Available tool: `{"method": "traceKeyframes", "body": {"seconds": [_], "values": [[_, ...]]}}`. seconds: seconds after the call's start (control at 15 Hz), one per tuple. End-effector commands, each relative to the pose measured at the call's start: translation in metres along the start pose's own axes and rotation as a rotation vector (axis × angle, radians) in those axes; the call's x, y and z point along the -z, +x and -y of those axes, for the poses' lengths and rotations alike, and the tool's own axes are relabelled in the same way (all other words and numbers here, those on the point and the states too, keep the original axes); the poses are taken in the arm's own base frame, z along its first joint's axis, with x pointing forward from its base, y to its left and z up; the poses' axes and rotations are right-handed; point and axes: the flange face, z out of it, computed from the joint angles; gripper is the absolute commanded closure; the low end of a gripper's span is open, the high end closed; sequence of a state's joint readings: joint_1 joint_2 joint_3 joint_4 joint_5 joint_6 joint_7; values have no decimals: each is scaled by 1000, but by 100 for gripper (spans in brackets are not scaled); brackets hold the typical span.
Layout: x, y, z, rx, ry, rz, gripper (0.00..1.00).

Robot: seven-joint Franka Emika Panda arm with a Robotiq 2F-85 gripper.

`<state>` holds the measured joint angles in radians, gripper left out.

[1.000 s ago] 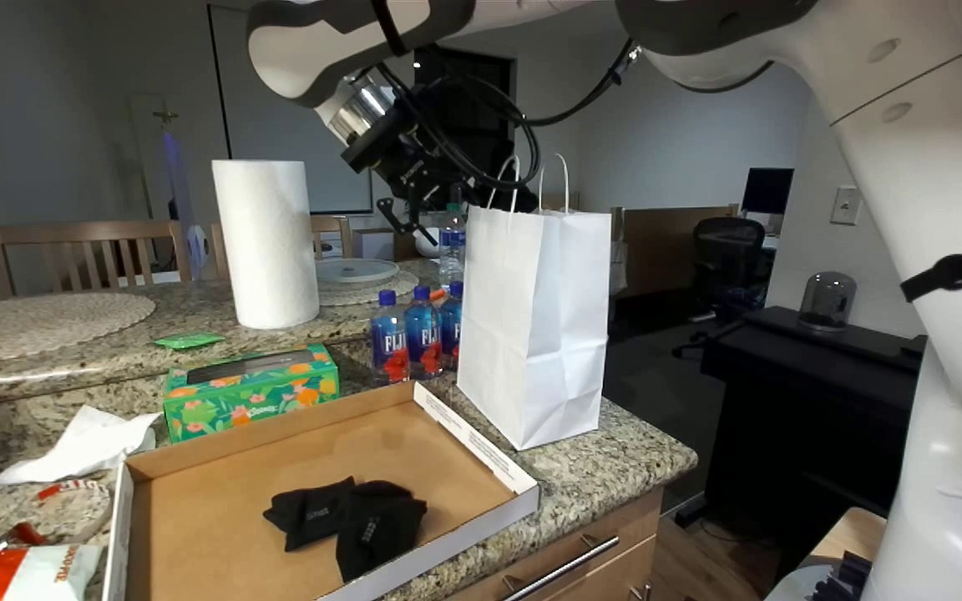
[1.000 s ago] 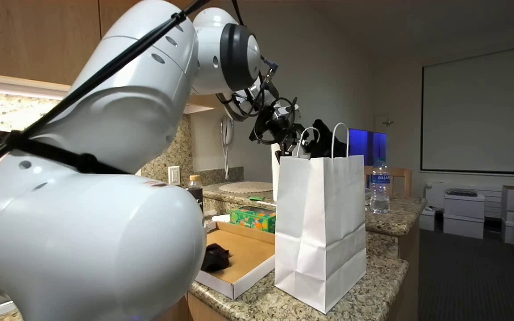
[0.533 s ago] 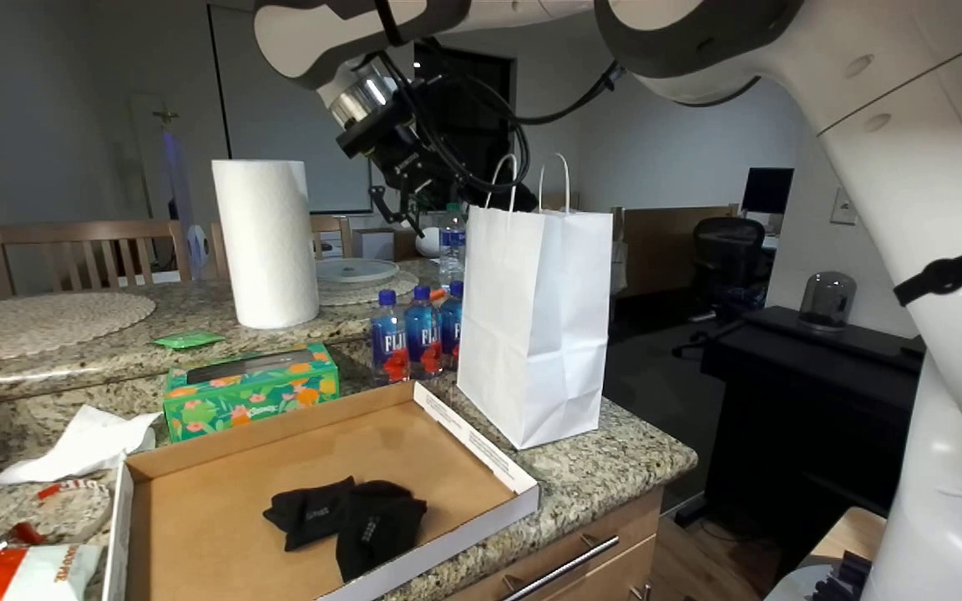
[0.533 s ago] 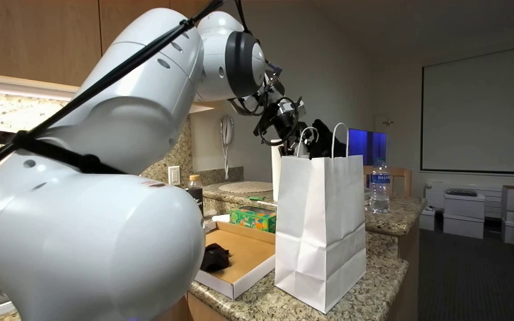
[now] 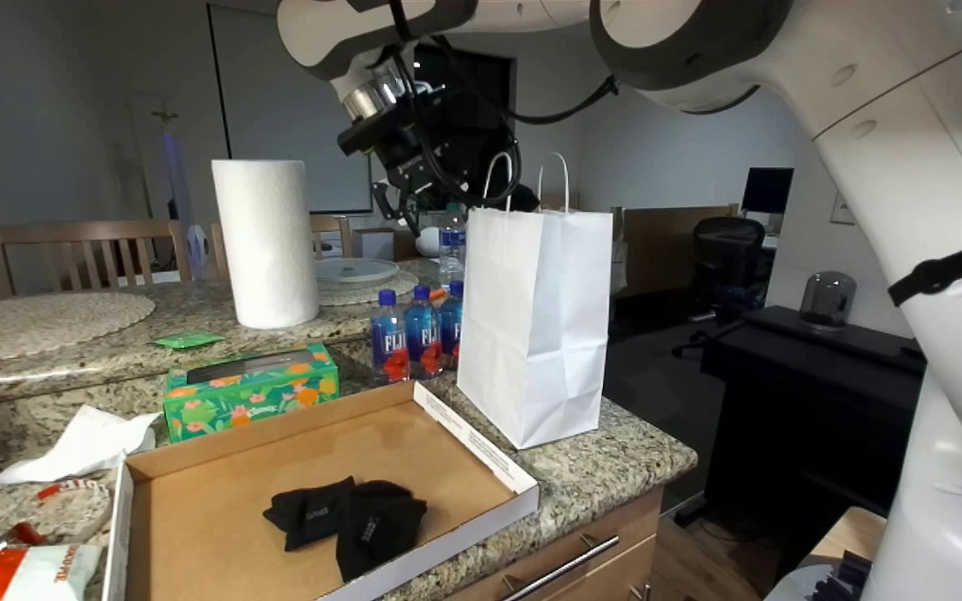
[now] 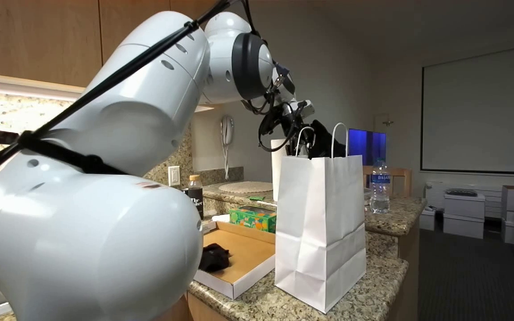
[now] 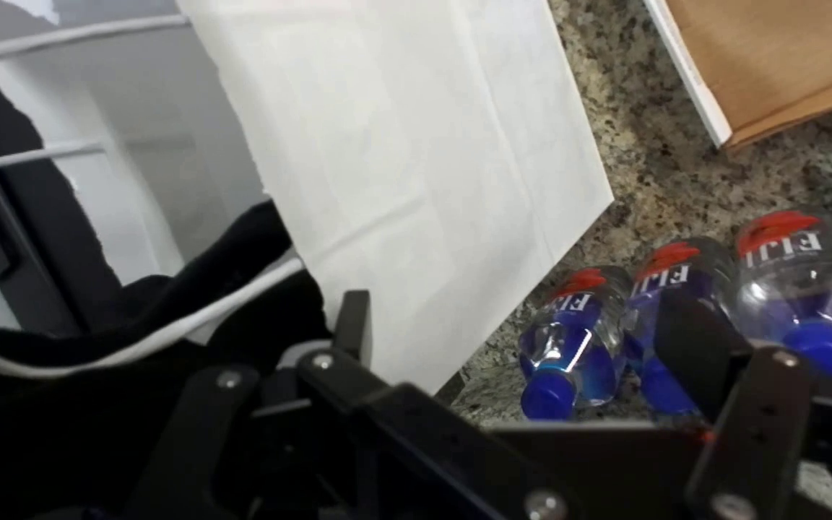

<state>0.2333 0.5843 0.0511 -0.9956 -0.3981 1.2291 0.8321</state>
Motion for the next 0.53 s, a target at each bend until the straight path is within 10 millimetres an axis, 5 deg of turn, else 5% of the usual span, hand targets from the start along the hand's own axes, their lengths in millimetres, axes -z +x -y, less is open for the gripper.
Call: {"method": "traceKeyframes", "body": {"seconds": [0.0, 0.47], "values": [[15, 7, -9, -140, 142, -8, 0], [41, 5, -22, -381, 195, -173, 0]]}}
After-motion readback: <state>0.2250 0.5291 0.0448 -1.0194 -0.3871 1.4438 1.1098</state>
